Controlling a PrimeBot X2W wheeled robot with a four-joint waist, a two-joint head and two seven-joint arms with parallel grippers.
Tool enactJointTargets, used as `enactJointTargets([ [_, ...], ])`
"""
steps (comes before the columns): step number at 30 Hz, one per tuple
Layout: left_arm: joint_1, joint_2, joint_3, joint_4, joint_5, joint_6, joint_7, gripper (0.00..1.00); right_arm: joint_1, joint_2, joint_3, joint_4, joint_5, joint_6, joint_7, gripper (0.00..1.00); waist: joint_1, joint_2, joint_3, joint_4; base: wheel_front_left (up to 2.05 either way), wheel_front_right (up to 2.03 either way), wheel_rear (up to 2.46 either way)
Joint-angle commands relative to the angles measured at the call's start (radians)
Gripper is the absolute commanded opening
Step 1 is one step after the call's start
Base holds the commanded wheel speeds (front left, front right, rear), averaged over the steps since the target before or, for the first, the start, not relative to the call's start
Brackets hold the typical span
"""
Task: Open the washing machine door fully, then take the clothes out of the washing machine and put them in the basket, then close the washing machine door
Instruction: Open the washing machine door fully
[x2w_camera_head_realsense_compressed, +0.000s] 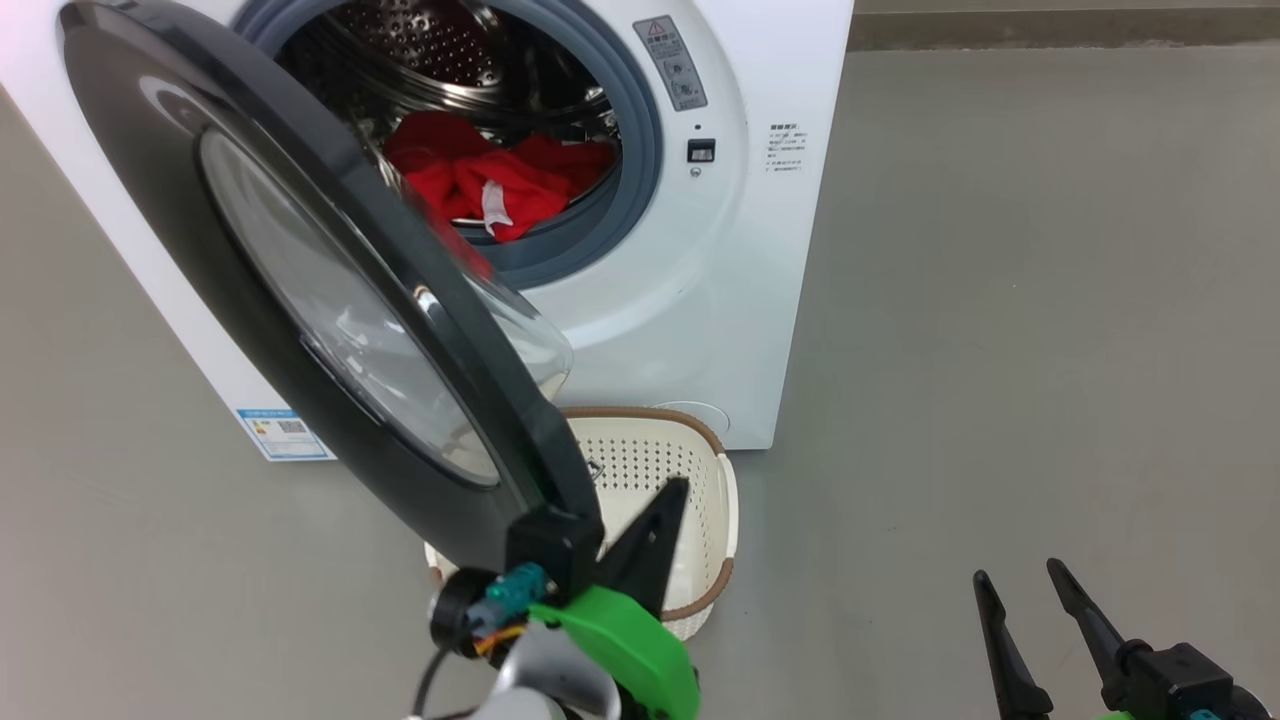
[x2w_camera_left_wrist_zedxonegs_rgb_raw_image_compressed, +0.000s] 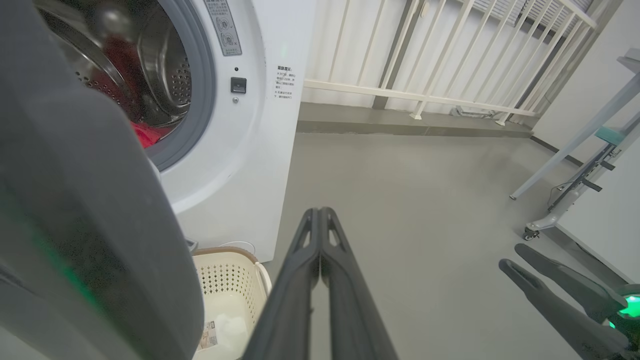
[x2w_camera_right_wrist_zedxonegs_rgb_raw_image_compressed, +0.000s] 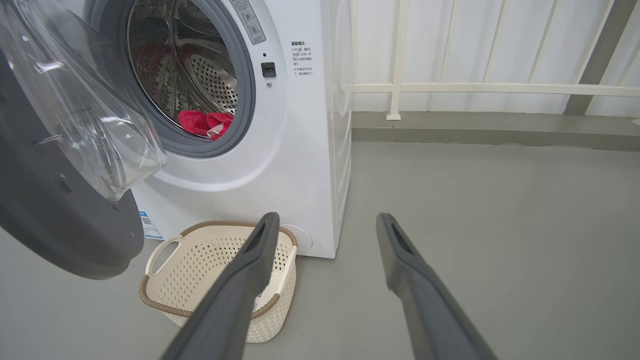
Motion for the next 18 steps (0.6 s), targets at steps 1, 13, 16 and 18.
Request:
enactJointTargets([
  [1,-0.050,0.002,0.044,-0.016,-0.004,0.002,-0.017,0.00,-0.044,-0.014,0.025,-0.020,0.016,0.000,-0.006,1.00,0.0001,0.0000,0.001,0.000,0.00,0.00,0.00],
  [13,-0.084,0.003,0.103,0.097,-0.035,0.022,-0.079,0.00,-0.053,-0.014,0.021,-0.014,0.021,0.000,-0.006,1.00,0.0001,0.0000,0.006,-0.001,0.00,0.00,0.00],
  [16,-0.079,0.006,0.105,0.102,-0.038,0.023,-0.086,0.00,-0.050,-0.014,0.019,-0.014,0.022,0.000,-0.006,1.00,0.0001,0.0000,0.004,0.004,0.00,0.00,0.00],
  [18,-0.073,0.008,0.104,0.102,-0.038,0.024,-0.090,0.00,-0.049,-0.014,0.018,-0.012,0.023,0.000,-0.006,1.00,0.0001,0.0000,0.003,0.009,0.00,0.00,0.00],
])
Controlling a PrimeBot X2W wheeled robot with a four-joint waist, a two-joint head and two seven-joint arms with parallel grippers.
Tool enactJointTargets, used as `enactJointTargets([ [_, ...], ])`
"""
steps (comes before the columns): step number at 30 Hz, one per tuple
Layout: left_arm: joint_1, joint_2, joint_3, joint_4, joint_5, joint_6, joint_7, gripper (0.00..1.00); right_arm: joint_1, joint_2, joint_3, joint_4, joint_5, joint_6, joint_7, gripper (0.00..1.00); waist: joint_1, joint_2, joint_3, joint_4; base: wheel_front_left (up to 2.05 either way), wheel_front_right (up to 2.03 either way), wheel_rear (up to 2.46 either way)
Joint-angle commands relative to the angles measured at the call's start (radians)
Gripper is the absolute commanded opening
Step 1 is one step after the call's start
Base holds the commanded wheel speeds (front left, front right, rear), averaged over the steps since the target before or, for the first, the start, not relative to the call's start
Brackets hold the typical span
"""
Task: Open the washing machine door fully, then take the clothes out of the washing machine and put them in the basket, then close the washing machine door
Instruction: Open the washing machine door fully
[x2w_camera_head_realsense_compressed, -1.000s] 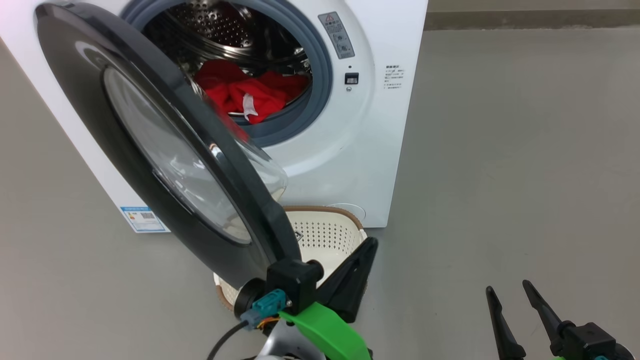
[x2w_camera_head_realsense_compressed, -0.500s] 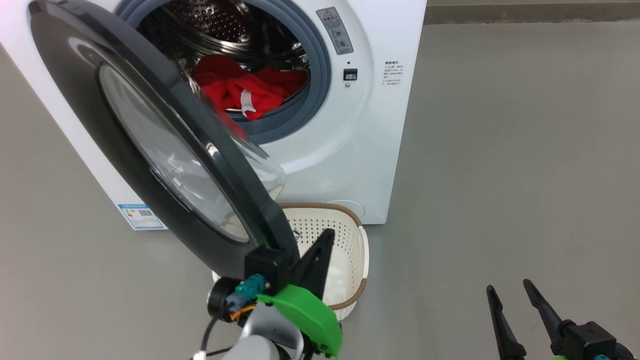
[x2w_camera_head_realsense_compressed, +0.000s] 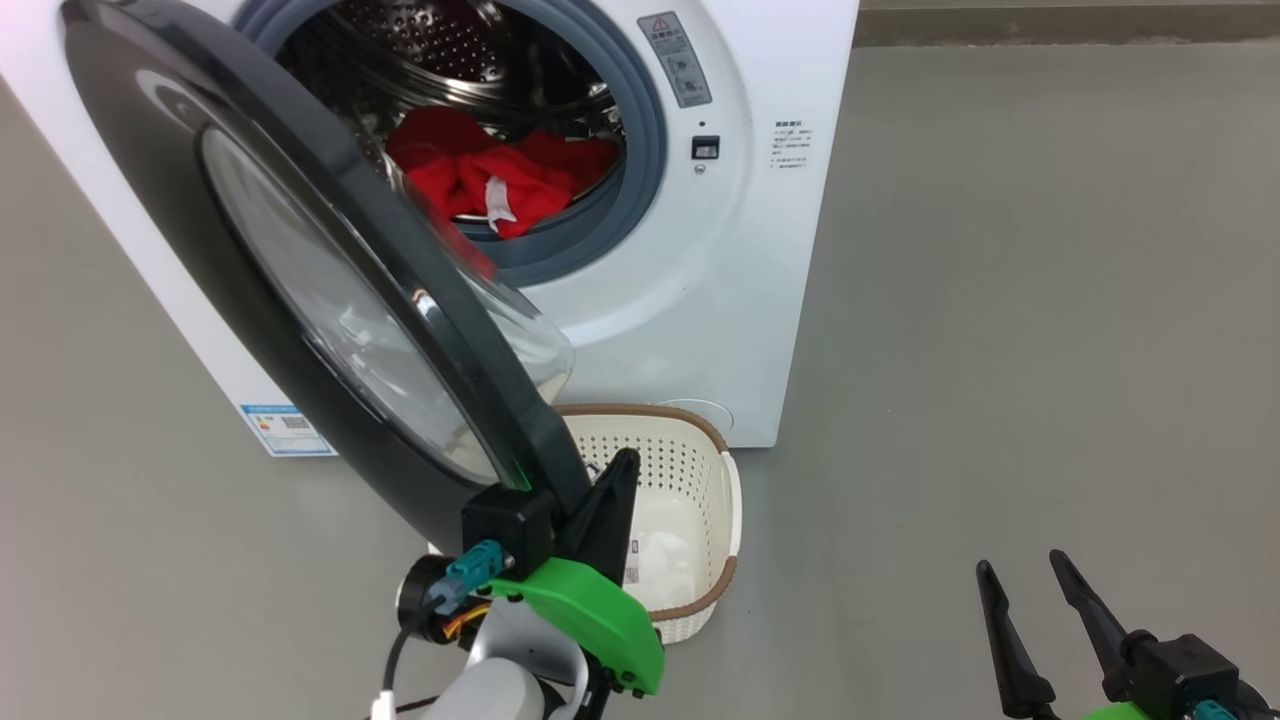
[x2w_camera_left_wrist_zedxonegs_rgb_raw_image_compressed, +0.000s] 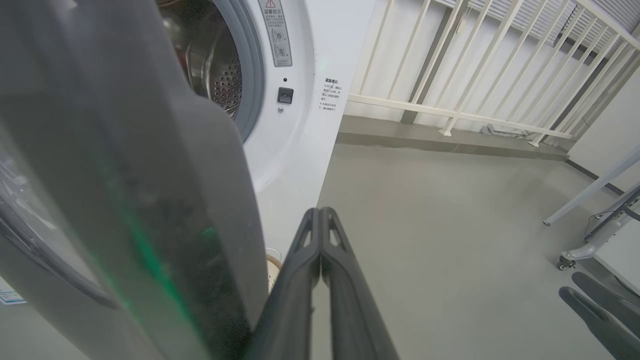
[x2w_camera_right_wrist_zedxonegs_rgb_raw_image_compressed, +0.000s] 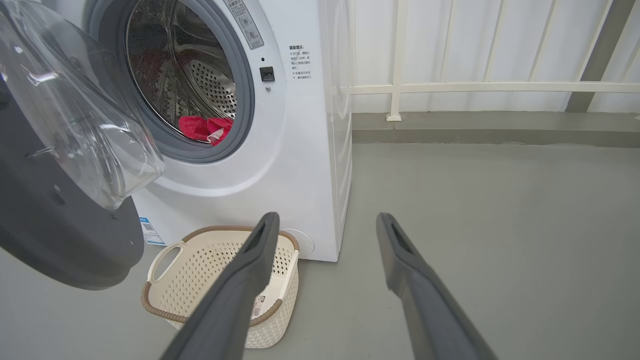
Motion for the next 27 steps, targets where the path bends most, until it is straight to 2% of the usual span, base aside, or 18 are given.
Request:
enactJointTargets([
  [1,-0.029,0.019,0.042,-0.017,-0.003,0.016,-0.017,0.00,-0.033,-0.014,0.020,-0.018,0.005,0.000,-0.006,1.00,0.0000,0.0000,-0.003,0.006,0.00,0.00,0.00],
  [27,0.113,0.123,0.063,-0.184,0.011,0.103,-0.019,0.00,-0.029,-0.014,0.015,-0.017,0.004,0.000,-0.006,1.00,0.0000,0.0000,-0.001,0.064,0.00,0.00,0.00],
])
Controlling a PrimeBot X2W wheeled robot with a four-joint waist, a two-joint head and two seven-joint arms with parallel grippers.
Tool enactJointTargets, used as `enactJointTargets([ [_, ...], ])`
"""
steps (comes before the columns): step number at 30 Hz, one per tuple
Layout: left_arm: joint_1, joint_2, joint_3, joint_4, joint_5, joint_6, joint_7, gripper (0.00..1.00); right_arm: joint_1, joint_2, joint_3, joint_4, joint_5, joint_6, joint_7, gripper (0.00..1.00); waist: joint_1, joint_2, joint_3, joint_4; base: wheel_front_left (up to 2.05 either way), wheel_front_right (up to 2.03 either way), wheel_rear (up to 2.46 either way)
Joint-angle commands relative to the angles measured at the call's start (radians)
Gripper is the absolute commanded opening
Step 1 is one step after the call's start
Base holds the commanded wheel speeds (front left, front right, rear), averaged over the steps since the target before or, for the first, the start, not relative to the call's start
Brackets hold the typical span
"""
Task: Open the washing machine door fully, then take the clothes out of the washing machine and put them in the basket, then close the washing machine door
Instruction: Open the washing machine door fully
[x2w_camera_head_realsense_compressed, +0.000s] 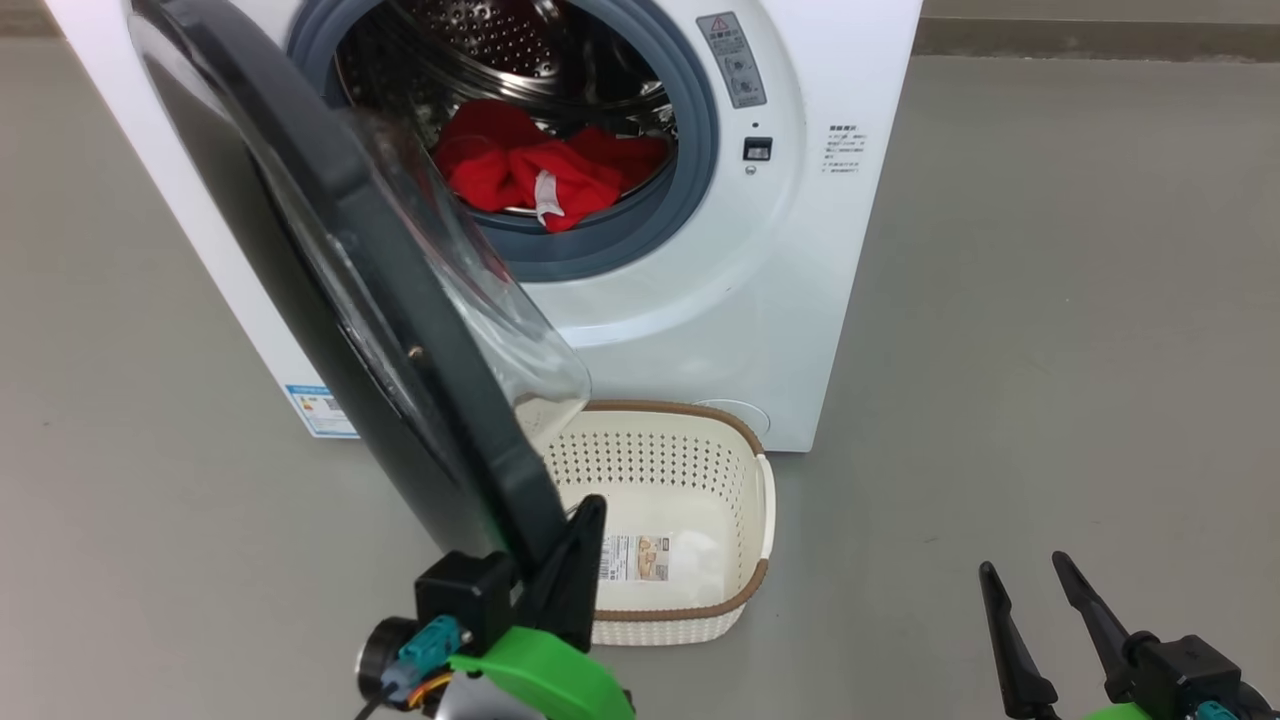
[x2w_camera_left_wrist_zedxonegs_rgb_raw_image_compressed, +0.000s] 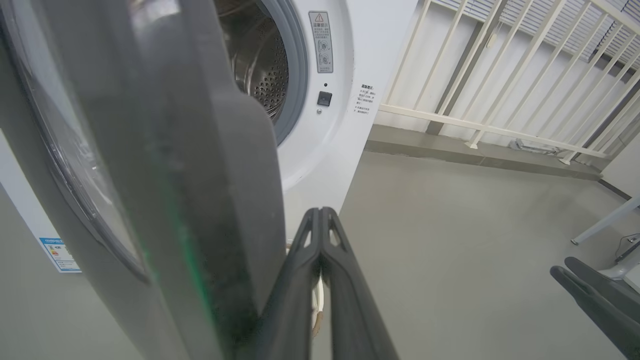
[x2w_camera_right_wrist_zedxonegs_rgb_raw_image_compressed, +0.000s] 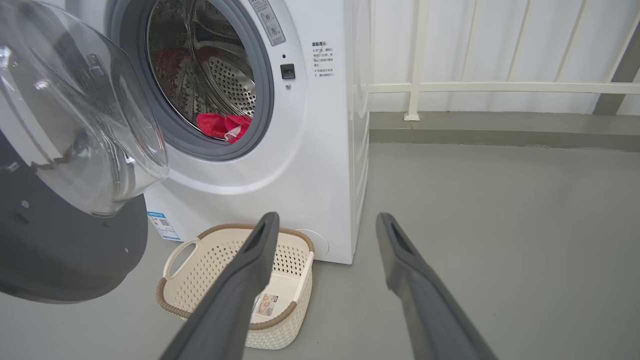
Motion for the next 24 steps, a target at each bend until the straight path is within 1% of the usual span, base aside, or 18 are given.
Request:
enactJointTargets([
  [1,-0.010,0.049,0.066,-0.023,0.012,0.034,-0.003,0.00,-0.031,-0.014,0.020,-0.022,-0.003,0.000,-0.006,1.00,0.0000,0.0000,0.003,0.003,0.00,0.00,0.00],
  [12,0.074,0.104,0.085,-0.140,0.029,0.102,0.010,0.00,-0.039,-0.014,0.018,-0.020,0.000,0.000,-0.006,1.00,0.0000,0.0000,0.005,0.029,0.00,0.00,0.00],
  [18,0.111,0.129,0.101,-0.191,0.032,0.137,0.018,0.00,-0.041,-0.014,0.012,-0.024,0.001,0.000,-0.006,1.00,0.0000,0.0000,0.009,0.057,0.00,0.00,0.00],
  [24,0.132,0.141,0.115,-0.210,0.030,0.159,0.017,0.00,-0.044,-0.014,0.009,-0.026,0.001,0.000,-0.006,1.00,0.0000,0.0000,0.013,0.084,0.00,0.00,0.00],
])
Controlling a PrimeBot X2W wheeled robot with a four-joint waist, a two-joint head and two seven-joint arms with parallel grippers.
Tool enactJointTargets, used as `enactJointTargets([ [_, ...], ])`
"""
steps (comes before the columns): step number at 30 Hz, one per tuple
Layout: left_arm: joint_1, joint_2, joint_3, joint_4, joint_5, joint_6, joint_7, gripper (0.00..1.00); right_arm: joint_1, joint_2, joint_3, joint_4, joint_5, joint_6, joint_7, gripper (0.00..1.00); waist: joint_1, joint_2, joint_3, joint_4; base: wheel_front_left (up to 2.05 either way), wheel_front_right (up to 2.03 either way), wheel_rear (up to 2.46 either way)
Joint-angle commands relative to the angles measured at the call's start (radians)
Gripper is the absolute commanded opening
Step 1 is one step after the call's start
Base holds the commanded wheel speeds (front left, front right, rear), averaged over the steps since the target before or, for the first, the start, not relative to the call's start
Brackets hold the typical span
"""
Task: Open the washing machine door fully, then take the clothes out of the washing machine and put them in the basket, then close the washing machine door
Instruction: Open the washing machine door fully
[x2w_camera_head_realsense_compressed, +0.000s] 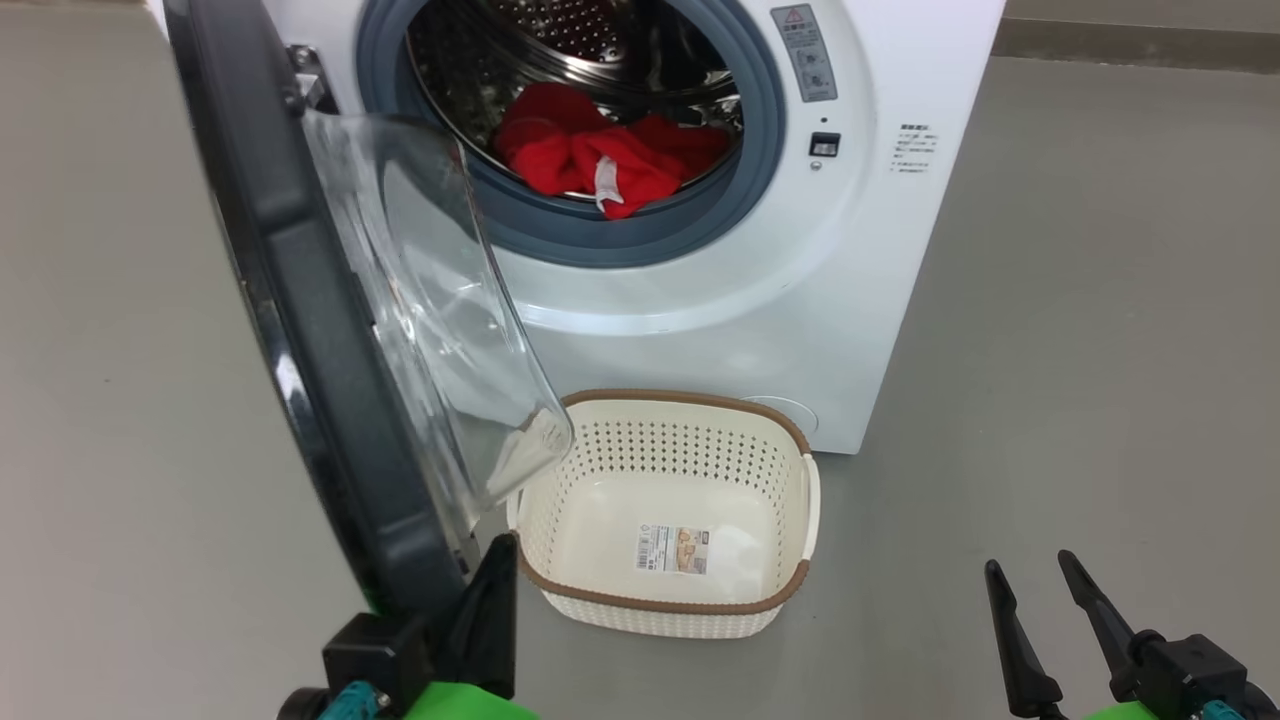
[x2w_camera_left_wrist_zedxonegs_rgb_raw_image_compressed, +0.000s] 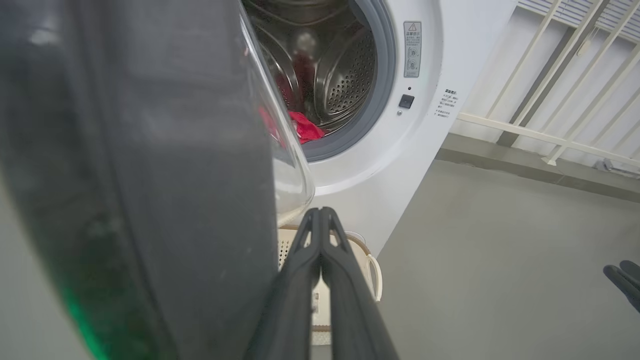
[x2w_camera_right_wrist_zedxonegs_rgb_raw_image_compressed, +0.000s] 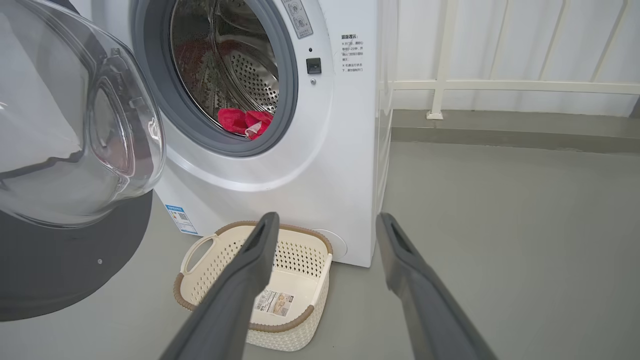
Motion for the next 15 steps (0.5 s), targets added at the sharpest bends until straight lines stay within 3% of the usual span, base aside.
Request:
enactJointTargets([
  [1,-0.012,0.033,0.063,-0.019,0.011,0.024,-0.002,0.00,-0.044,-0.014,0.017,-0.026,0.000,0.000,-0.006,1.00,0.0000,-0.0001,0.002,0.012,0.00,0.00,0.00],
  [15,0.048,0.070,0.169,-0.014,-0.031,0.064,-0.057,0.00,-0.051,-0.014,0.017,-0.030,-0.004,0.000,-0.006,1.00,0.0000,-0.0001,0.004,0.039,0.00,0.00,0.00],
])
